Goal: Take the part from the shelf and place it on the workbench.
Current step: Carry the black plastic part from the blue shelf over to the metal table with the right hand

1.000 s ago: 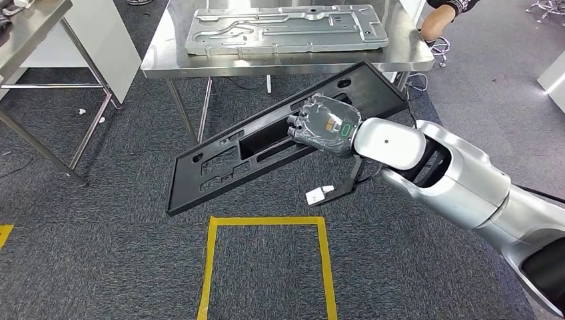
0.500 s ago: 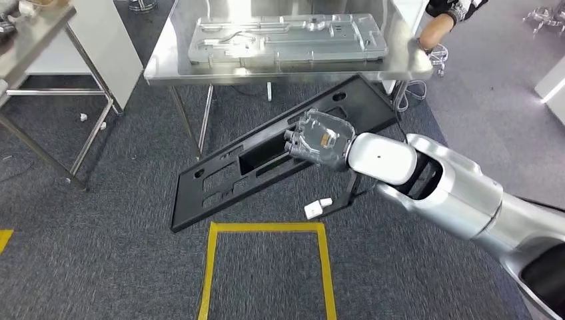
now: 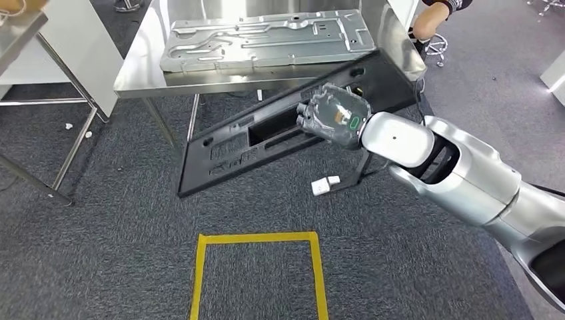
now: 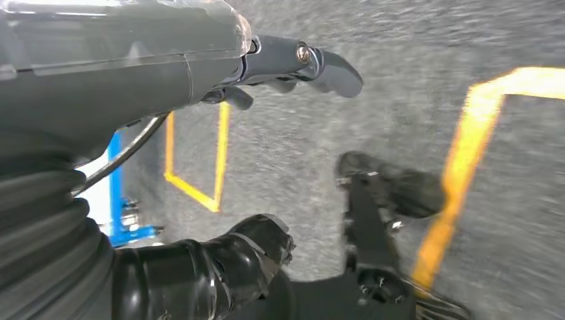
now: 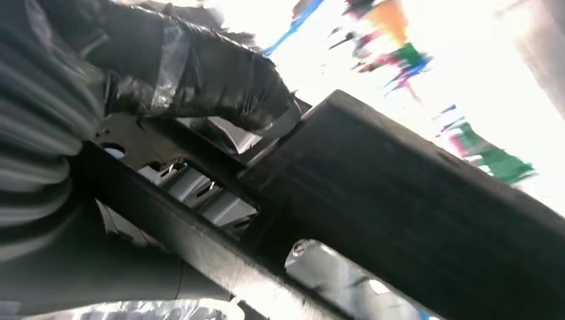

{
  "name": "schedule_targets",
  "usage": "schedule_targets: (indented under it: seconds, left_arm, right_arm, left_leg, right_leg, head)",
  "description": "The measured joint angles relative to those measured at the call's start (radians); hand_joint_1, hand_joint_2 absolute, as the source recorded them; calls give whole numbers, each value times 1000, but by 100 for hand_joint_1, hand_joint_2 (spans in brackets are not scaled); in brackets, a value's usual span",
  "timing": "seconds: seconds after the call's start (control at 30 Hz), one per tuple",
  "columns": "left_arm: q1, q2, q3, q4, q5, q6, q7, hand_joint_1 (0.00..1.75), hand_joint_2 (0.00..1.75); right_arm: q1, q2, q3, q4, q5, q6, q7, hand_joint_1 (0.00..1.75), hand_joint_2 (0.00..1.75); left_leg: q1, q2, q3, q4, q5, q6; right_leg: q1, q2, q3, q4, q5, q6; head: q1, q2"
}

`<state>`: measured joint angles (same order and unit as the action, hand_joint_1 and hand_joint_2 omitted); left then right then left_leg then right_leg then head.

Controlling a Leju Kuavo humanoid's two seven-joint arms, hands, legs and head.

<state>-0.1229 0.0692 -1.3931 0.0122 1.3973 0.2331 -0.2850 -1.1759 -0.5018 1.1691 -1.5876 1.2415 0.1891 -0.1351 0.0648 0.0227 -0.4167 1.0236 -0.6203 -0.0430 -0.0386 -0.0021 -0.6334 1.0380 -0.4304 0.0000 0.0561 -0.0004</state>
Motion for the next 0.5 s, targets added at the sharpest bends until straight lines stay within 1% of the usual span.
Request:
schedule_targets:
  seconds: [0.03, 0.07, 0.1, 0.13, 0.17, 0.2, 0.23, 0.27, 0.3, 0.33, 0.37, 0.4, 0.43, 0.47, 0.5]
  left_arm:
    - [0, 0, 3, 0, 0, 1, 0, 0, 175]
    - [0, 0, 5, 0, 0, 2, -2, 0, 175]
    - [1, -1, 7, 0, 0, 3, -3, 0, 175]
    - [4, -1, 8, 0, 0, 4, -4, 0, 175]
    - [7, -2, 8, 0, 0, 4, -5, 0, 175]
    - [10, -3, 9, 0, 0, 4, -5, 0, 175]
    - [13, -3, 10, 0, 0, 4, -4, 0, 175]
    - [15, -2, 12, 0, 0, 4, -3, 0, 175]
    - [16, -2, 14, 0, 0, 4, -2, 0, 175]
    - [16, -1, 15, 0, 0, 4, -2, 0, 175]
    - [15, -2, 16, 0, 0, 4, -3, 0, 175]
    - [14, -3, 17, 0, 0, 4, -3, 0, 175]
    - [14, -4, 18, 0, 0, 4, -3, 0, 175]
    - [14, -4, 18, 0, 0, 3, -3, 0, 175]
    - [14, -4, 20, 0, 0, 2, -3, 0, 175]
  right_arm:
    - [4, 0, -13, -1, 3, -7, 7, 175, 175]
    - [11, 1, -24, -2, 4, -12, 13, 175, 175]
    - [21, 1, -32, -3, 5, -15, 17, 175, 175]
    - [33, 2, -41, -3, 5, -16, 18, 175, 175]
    - [45, 2, -50, -4, 5, -16, 18, 175, 175]
    - [56, 2, -60, -4, 5, -16, 18, 175, 175]
    - [65, 2, -73, -4, 5, -15, 17, 175, 175]
    - [71, 1, -85, -4, 5, -14, 15, 175, 175]
    - [74, 1, -95, -4, 5, -13, 12, 175, 175]
    - [76, 0, -103, -4, 6, -11, 8, 175, 175]
    - [77, 0, -109, -4, 7, -10, 4, 175, 175]
    - [78, -2, -115, -4, 7, -9, 1, 175, 175]
    - [78, -3, -121, -5, 8, -9, -1, 175, 175]
    - [79, -4, -128, -5, 8, -9, -3, 175, 175]
    - [79, -5, -134, -5, 9, -9, -4, 175, 175]
  left_leg:
    - [-4, -4, -51, 82, -22, 5]
    - [-9, -7, -113, 167, -41, 9]
    - [-15, -10, -172, 234, -44, 14]
    - [-21, -12, -218, 265, -24, 22]
    - [-29, -13, -244, 254, 20, 33]
    - [-38, -15, -250, 202, 83, 48]
    - [-48, -18, -246, 130, 149, 67]
    - [-57, -21, -235, 68, 195, 83]
    - [-64, -24, -224, 21, 221, 93]
    - [-66, -26, -215, -3, 229, 92]
    - [-66, -26, -209, -8, 224, 80]
    - [-66, -27, -206, -12, 223, 70]
    - [-66, -27, -206, -13, 223, 62]
    - [-68, -28, -206, -11, 221, 61]
    - [-69, -28, -207, -11, 220, 65]
  right_leg:
    - [3, 2, 12, -5, -5, -5]
    - [7, 5, 25, -12, -11, -10]
    - [12, 9, 39, -19, -18, -13]
    - [17, 13, 55, -25, -27, -15]
    - [23, 16, 71, -30, -35, -17]
    - [29, 19, 89, -33, -45, -17]
    - [32, 21, 103, -35, -55, -18]
    - [37, 23, 114, -36, -65, -16]
    - [39, 26, 121, -37, -74, -12]
    - [41, 27, 124, -37, -80, -11]
    - [43, 28, 126, -36, -85, -11]
    - [41, 28, 127, -36, -87, -12]
    - [41, 26, 128, -36, -89, -14]
    - [39, 26, 129, -37, -90, -14]
    - [38, 25, 130, -39, -90, -13]
  head:
    - [0, 0]
    - [-1, 0]
    - [-1, 0]
    - [-1, 0]
    - [-1, 0]
    - [-1, 0]
    - [-1, 0]
    - [0, 0]
    - [0, 0]
    - [0, 0]
    - [0, 0]
    - [0, 0]
    - [0, 0]
    - [0, 0]
    - [0, 0]
